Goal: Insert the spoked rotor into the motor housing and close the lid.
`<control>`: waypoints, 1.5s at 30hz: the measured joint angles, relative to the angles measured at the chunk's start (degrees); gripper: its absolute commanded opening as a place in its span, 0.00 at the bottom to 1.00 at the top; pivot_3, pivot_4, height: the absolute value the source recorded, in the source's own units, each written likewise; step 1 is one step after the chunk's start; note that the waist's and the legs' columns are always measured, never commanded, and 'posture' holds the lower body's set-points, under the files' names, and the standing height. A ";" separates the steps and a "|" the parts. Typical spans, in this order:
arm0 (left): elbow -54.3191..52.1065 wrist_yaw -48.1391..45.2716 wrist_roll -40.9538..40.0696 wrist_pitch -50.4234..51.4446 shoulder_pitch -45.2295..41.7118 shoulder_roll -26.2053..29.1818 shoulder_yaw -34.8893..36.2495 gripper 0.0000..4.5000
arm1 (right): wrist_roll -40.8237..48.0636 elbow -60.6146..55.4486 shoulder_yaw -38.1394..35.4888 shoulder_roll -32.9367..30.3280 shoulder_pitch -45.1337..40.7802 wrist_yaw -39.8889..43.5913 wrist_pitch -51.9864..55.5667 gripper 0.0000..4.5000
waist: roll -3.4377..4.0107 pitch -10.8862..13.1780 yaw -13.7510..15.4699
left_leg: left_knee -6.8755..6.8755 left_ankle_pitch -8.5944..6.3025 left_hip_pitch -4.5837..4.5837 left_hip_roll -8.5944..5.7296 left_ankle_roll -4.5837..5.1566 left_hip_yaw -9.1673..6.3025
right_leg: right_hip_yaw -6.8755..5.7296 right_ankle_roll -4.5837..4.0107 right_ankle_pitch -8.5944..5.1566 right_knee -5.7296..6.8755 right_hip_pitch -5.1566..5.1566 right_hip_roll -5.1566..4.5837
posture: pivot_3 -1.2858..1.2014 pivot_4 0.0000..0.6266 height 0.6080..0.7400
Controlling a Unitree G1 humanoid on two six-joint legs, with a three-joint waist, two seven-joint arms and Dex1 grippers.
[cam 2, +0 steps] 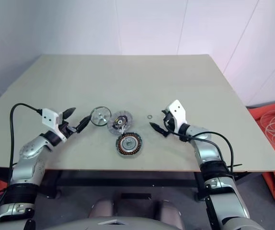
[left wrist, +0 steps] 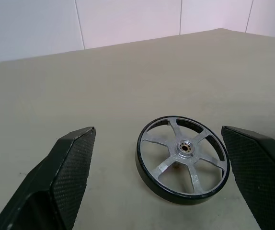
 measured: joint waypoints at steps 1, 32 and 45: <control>0.09 -0.08 0.00 -0.08 0.00 0.00 0.00 0.99 | 0.00 0.00 0.00 0.00 0.00 0.00 0.00 1.00 | 0.00 0.00 0.00 | 0.00 0.00 0.00 0.00 0.00 0.00 | 0.00 0.00 0.00 0.00 0.00 0.00 | 0.52 0.00 1.00; -5.19 -2.50 -0.63 2.87 2.63 2.78 -0.22 0.99 | 2.07 -8.56 0.16 -2.82 -0.04 5.30 5.12 1.00 | 0.01 0.01 0.03 | -0.01 0.00 -0.01 0.01 0.00 0.00 | 0.00 0.00 0.00 0.00 -0.02 0.01 | 0.52 0.00 1.00; -7.12 -5.47 -2.47 4.07 4.50 4.52 0.25 0.99 | -2.24 -24.46 13.93 -15.77 -4.32 24.49 6.56 1.00 | 0.01 0.01 0.04 | 0.01 0.00 0.00 0.06 0.01 0.01 | 0.00 0.02 -0.01 0.01 0.00 0.03 | 0.52 0.00 1.00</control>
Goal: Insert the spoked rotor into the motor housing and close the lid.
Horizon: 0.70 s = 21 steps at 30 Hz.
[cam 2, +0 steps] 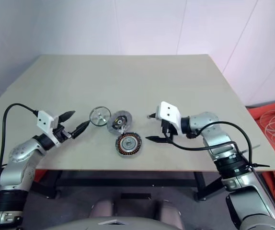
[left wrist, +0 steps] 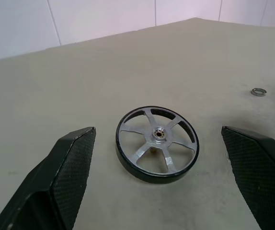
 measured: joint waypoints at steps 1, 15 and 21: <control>0.02 -0.03 0.01 -0.08 -0.02 0.00 0.00 0.99 | -1.89 -0.17 2.30 -0.95 -1.24 1.86 -2.26 1.00 | 0.00 0.00 0.00 | 0.00 0.00 0.02 0.01 0.00 0.00 | 0.00 0.00 0.00 0.00 -0.01 0.00 | 0.52 0.00 1.00; 0.63 0.40 0.10 -1.83 -0.01 -1.51 0.01 1.00 | -17.12 11.58 18.05 0.97 -13.73 11.60 -31.29 0.80 | -0.02 -0.01 -0.04 | 0.07 -0.01 -0.07 0.01 0.02 -0.01 | 0.00 -0.26 0.15 0.05 -0.06 0.00 | 0.52 0.00 1.00; 0.64 1.37 0.27 -1.84 -0.95 -2.48 -0.39 1.00 | -20.78 16.71 20.00 4.10 -16.38 10.28 -36.56 0.32 | -0.05 -0.02 -0.24 | 0.10 -0.01 -0.03 0.04 0.02 0.00 | 0.00 -0.33 0.19 0.10 -0.03 0.01 | 0.52 0.00 1.00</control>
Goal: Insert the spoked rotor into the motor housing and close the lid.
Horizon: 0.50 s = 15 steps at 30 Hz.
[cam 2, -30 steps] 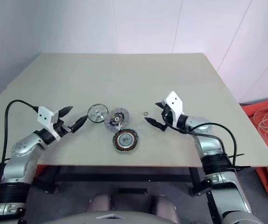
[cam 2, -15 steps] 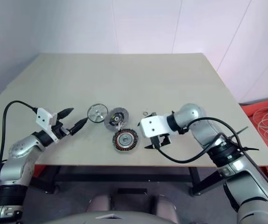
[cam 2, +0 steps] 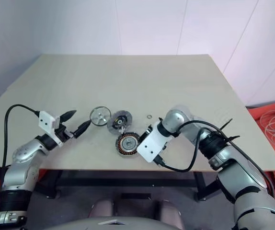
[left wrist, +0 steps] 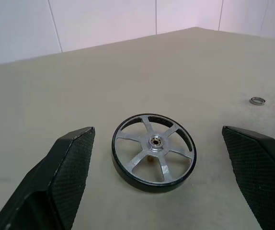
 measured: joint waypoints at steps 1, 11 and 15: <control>0.00 0.02 0.04 -0.01 -0.28 -0.02 -0.09 1.00 | -0.37 0.65 0.09 0.48 -0.56 -0.32 -0.46 0.25 | 0.00 0.00 -0.08 | 0.00 0.00 0.02 0.00 0.00 0.00 | 0.00 0.04 -0.02 0.00 0.03 0.00 | 0.52 0.00 1.00; 0.04 0.25 0.24 -0.08 -0.68 -0.34 -0.27 1.00 | -2.33 3.16 1.02 3.21 -1.50 -1.69 -1.75 0.01 | -0.12 -0.06 -1.31 | 0.02 0.00 0.06 0.06 -0.01 -0.01 | 0.00 0.15 -0.12 0.01 0.23 0.03 | 0.52 0.00 1.00; 0.05 0.52 0.32 -0.08 -0.74 -0.36 -0.27 1.00 | -2.60 3.16 1.02 3.50 -1.73 -1.79 -2.06 0.01 | -0.12 -0.06 -1.37 | 0.03 0.00 0.05 0.06 -0.01 -0.01 | 0.00 -0.02 -0.02 0.02 0.21 0.04 | 0.52 0.00 1.00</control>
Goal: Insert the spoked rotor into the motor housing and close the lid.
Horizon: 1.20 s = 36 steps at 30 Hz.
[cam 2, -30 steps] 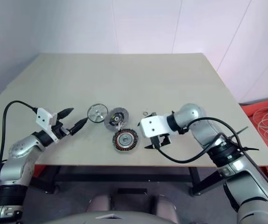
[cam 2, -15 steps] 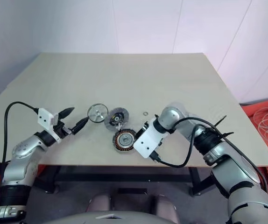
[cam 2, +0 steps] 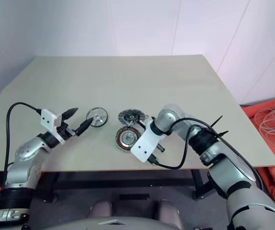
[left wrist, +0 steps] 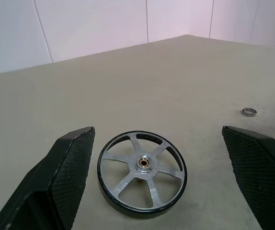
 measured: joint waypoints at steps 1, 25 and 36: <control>0.01 0.01 0.06 0.00 -0.15 -0.03 0.00 1.00 | -0.14 0.00 0.04 0.14 -0.13 0.01 -0.15 0.01 | 0.00 0.00 0.00 | 0.00 0.00 0.00 0.01 0.00 0.00 | 0.00 0.00 0.00 0.01 -0.02 0.01 | 0.52 0.00 1.00; -3.26 2.72 0.60 2.79 -0.38 -0.64 -0.16 1.00 | -3.68 8.41 2.80 7.29 -9.40 2.03 3.42 0.01 | -0.02 0.08 0.16 | 0.46 0.01 -0.22 0.07 -0.03 -0.03 | 0.00 -0.38 -0.19 0.86 -0.64 0.01 | 0.52 0.00 1.00; -3.30 2.93 0.61 3.45 -1.90 -0.71 -0.34 1.00 | -2.80 0.20 1.49 7.12 -9.31 5.14 16.47 0.77 | -0.01 0.08 0.19 | 0.65 0.01 -0.23 0.10 -0.02 -0.07 | 0.00 -0.30 -0.23 0.93 -0.59 0.01 | 0.52 0.00 1.00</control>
